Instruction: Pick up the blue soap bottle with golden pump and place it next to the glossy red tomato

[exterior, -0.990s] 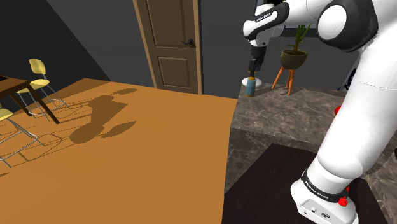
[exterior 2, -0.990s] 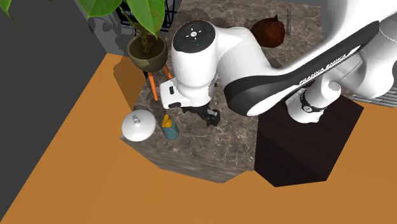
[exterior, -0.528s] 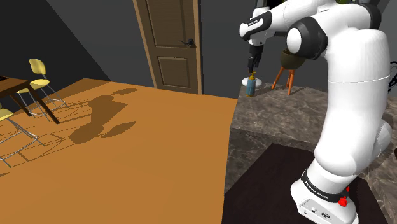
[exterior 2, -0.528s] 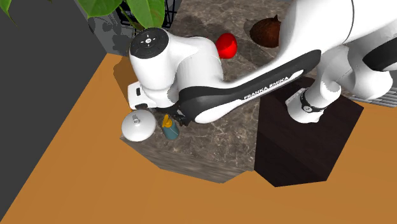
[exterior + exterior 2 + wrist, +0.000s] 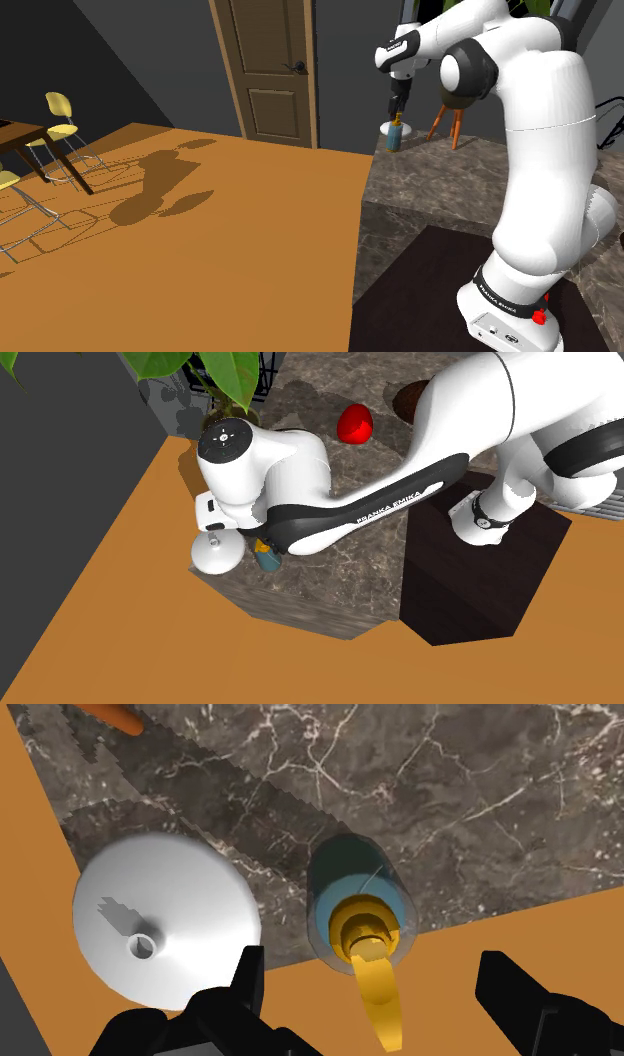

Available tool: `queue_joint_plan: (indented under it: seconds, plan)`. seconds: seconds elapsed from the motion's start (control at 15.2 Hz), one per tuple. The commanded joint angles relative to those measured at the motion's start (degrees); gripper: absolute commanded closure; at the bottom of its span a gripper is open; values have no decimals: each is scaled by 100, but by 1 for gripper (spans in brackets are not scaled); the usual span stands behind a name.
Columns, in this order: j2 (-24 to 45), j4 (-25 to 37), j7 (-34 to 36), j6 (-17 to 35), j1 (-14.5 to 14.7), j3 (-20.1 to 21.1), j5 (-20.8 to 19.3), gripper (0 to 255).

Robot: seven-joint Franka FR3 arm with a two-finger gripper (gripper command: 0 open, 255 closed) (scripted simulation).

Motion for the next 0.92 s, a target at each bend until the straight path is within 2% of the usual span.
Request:
queue_joint_plan:
  seconds: [0.0, 0.46, 0.53, 0.86]
  plan:
    - [42, -65, -8, 106, -3, 11, 20, 0]
    - [44, -62, -9, 104, -4, 12, 20, 0]
    - [44, -62, -9, 104, -4, 12, 20, 255]
    - [45, -60, -9, 103, -4, 12, 21, 255]
